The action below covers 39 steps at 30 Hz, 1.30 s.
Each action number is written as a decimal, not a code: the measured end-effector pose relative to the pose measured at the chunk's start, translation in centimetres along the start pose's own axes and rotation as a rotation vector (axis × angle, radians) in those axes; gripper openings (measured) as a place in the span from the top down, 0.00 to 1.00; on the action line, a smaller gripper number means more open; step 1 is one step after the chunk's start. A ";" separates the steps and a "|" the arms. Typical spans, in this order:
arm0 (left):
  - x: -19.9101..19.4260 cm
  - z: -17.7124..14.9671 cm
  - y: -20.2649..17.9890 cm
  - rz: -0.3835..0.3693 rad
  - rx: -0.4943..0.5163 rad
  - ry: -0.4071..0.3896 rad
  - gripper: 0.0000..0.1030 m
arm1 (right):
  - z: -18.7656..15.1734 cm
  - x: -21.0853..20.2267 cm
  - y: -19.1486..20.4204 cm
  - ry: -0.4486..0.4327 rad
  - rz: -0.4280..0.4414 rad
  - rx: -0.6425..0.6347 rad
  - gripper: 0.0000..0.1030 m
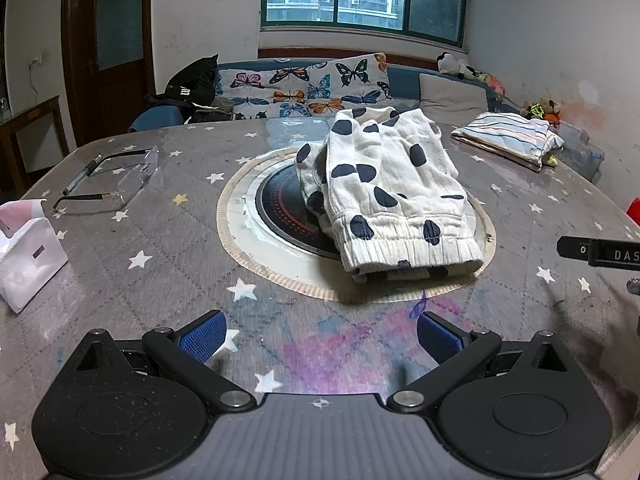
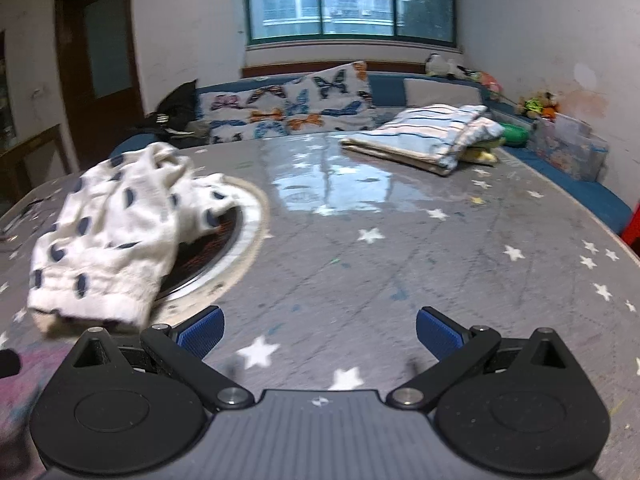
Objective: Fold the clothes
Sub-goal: 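Move both grippers toward the bunched white polka-dot pants on the mat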
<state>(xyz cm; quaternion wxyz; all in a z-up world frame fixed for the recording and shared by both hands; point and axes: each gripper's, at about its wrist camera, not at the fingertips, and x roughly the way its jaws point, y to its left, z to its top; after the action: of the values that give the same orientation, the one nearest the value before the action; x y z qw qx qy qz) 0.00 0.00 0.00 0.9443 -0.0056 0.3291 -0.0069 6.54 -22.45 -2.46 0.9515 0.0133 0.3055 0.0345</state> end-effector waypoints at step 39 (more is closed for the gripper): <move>0.5 0.3 0.2 -0.012 -0.041 0.034 0.00 | -2.0 0.7 5.1 0.068 0.075 -0.104 0.00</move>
<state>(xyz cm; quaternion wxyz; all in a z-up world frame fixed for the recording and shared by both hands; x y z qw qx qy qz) 0.53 0.16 -0.09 0.9381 -0.0267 0.3453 -0.0060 5.60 -17.26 -4.29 0.9379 -0.0260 0.3348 0.0866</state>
